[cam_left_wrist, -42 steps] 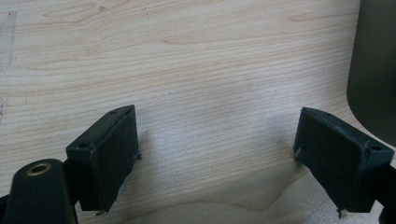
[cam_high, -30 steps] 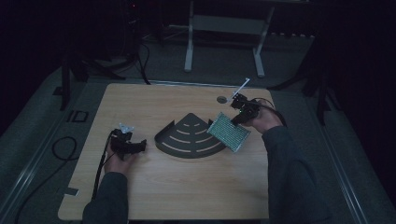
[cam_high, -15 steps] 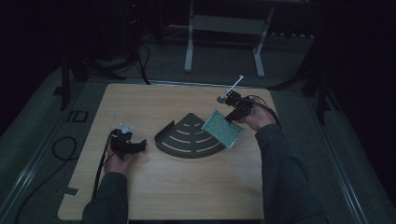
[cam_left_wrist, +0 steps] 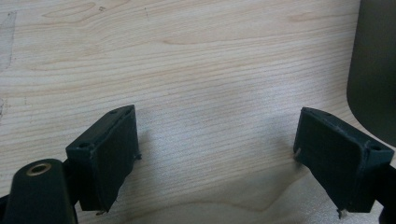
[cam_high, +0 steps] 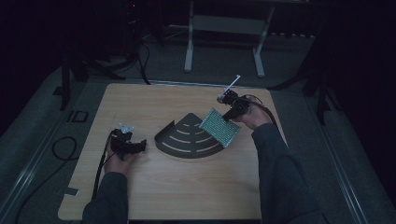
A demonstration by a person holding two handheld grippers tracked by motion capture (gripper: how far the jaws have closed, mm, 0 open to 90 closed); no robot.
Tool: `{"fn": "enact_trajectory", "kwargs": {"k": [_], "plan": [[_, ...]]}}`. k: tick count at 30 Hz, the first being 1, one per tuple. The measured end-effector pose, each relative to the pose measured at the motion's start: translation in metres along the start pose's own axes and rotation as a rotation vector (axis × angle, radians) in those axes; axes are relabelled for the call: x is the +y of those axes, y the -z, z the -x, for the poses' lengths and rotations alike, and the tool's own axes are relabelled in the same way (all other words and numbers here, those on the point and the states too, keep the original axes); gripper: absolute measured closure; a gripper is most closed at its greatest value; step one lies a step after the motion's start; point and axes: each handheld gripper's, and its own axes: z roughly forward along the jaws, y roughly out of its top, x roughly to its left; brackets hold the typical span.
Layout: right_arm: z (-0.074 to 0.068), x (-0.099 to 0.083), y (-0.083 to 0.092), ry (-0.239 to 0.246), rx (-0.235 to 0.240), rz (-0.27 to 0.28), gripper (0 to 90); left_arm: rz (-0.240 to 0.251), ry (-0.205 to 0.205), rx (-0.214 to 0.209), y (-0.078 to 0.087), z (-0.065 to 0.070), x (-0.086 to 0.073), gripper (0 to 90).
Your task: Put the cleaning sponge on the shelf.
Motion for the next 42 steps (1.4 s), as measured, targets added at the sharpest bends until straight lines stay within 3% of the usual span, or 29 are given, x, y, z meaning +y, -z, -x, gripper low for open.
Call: {"fn": "enact_trajectory", "kwargs": {"k": [22,42], "plan": [[0.002,0.012,-0.028,-0.010,0.023,-0.009,89.4,-0.001,0.000,-0.001,0.000,0.000,0.000,14.2],[0.001,0.018,-0.044,-0.031,0.000,-0.004,89.4,-0.001,0.000,-0.001,0.000,0.000,0.000,14.2]]}}
